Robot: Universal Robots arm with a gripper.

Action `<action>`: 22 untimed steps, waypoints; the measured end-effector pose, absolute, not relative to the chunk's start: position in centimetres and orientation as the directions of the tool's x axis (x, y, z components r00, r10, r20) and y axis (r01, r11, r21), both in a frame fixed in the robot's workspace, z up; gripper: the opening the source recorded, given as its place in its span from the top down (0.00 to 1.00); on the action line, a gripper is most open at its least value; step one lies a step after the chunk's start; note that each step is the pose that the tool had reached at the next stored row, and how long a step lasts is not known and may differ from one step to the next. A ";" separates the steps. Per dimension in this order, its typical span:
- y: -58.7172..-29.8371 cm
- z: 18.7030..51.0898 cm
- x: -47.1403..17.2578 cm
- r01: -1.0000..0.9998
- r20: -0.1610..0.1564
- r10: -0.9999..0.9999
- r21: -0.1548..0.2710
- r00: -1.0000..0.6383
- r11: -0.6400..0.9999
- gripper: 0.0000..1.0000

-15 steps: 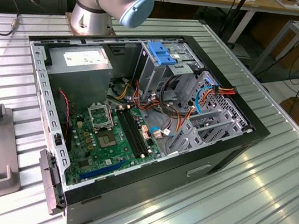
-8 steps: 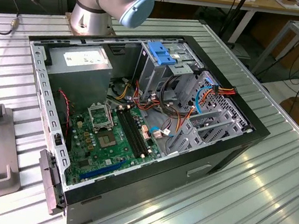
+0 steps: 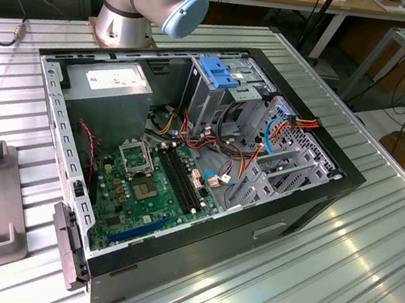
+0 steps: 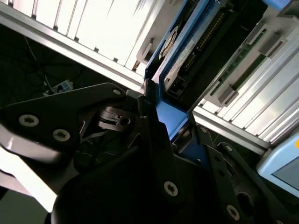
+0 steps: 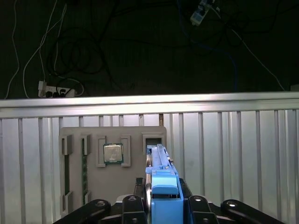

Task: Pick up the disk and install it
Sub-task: 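Pick up the disk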

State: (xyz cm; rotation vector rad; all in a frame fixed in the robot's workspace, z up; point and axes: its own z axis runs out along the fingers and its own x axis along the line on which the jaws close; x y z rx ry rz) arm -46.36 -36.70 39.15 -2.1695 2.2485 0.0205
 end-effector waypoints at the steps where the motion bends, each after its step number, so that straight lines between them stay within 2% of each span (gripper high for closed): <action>1: -36.7 39.2 -46.4 -0.999 -0.021 -0.999 -0.002 -0.036 0.036 0.63; 22: -36.7 40.5 -46.3 -0.999 -0.024 -0.999 -0.002 -0.036 0.036 0.63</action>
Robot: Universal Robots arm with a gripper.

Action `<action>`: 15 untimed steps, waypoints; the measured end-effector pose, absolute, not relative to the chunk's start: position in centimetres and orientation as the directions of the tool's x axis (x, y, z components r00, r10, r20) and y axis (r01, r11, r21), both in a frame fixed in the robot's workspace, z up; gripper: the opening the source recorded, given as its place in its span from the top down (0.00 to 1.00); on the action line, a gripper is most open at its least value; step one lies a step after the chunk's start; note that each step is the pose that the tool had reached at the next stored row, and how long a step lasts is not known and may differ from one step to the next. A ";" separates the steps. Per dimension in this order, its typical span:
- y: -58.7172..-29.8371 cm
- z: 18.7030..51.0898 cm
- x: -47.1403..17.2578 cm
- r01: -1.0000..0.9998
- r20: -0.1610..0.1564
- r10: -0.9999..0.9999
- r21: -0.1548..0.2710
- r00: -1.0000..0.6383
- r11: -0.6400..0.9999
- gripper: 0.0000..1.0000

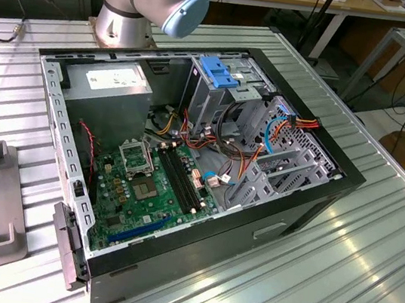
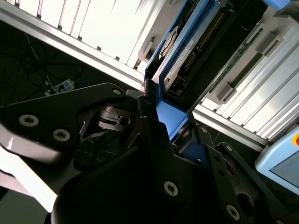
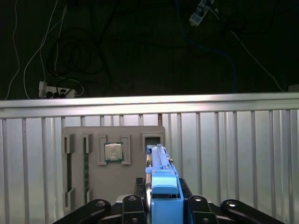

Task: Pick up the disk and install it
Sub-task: 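Pick up the disk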

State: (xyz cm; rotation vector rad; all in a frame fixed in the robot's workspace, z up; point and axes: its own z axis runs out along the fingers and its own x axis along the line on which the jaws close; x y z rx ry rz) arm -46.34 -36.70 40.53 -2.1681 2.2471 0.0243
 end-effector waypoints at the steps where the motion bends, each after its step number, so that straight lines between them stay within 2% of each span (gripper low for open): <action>1: -36.7 40.6 -46.3 -0.999 -0.025 -0.999 -0.002 -0.036 0.036 0.63; 15: -36.7 41.8 -46.3 -0.999 -0.025 -0.999 -0.002 -0.036 0.036 0.63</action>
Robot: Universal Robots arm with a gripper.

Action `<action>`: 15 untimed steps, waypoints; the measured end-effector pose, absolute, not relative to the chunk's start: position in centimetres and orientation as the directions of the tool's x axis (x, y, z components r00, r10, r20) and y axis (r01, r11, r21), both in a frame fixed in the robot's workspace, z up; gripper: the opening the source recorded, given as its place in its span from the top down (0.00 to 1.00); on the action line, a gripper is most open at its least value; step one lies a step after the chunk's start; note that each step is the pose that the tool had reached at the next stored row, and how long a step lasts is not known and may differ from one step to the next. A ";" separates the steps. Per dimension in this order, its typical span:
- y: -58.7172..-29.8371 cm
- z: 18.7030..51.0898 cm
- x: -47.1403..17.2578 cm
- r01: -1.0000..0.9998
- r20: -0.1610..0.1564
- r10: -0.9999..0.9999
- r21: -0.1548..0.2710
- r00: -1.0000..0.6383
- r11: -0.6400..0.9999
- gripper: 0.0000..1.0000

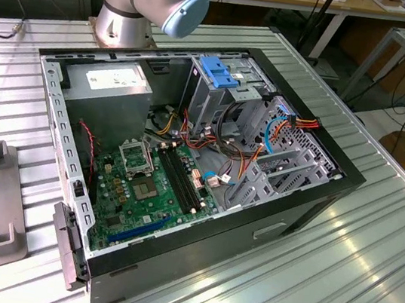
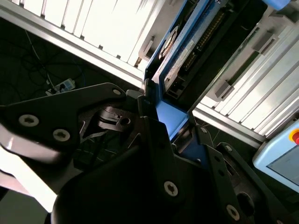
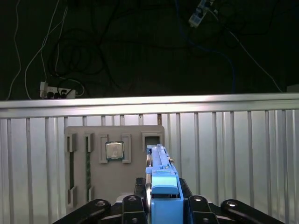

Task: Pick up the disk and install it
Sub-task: 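Pick up the disk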

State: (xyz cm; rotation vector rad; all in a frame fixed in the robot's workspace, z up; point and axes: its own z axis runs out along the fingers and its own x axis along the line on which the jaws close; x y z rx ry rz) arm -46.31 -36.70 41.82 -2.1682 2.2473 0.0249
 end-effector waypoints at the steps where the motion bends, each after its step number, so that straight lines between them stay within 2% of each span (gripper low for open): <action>1: -36.7 41.9 -46.3 -0.999 -0.025 -0.999 -0.002 -0.036 0.036 0.63; 4: -36.7 42.2 -46.3 -0.999 -0.025 -0.999 -0.001 -0.036 0.036 0.63; 8: -36.7 44.6 -46.2 -0.999 -0.027 -0.999 0.002 -0.036 0.036 0.63; 15: -36.7 45.2 -46.2 -0.999 -0.027 -0.999 0.003 -0.036 0.036 0.63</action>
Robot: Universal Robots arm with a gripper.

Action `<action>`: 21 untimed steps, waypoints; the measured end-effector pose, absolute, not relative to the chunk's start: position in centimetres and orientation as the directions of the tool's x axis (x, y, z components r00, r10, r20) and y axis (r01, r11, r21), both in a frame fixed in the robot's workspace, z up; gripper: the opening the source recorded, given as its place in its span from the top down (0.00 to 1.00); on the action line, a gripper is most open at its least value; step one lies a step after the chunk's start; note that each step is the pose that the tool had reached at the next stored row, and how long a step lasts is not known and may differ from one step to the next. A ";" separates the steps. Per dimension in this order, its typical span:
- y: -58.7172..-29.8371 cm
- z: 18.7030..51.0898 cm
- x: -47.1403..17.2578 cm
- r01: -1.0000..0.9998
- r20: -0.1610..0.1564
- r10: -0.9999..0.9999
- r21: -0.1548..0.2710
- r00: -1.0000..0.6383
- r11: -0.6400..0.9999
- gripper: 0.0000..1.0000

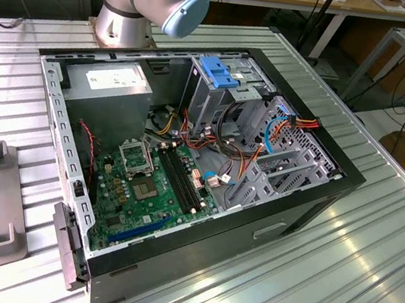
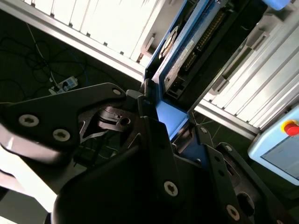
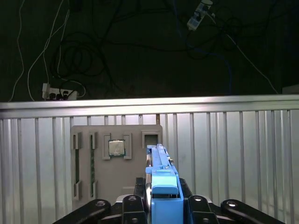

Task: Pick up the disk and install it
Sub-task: 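Pick up the disk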

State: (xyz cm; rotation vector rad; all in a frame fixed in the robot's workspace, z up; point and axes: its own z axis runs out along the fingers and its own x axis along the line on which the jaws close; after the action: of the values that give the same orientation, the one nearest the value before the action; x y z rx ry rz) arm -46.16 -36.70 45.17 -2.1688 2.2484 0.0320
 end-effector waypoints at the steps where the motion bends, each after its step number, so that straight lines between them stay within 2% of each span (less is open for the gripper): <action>1: -36.7 45.3 -46.2 -0.999 -0.027 -0.999 0.003 -0.036 0.036 0.63; 21: -36.7 47.3 -46.1 -0.999 -0.027 -0.999 0.005 -0.036 0.036 0.63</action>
State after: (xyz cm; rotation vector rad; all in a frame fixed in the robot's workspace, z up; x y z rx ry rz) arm -46.08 -36.70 47.27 -2.1697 2.2494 0.0345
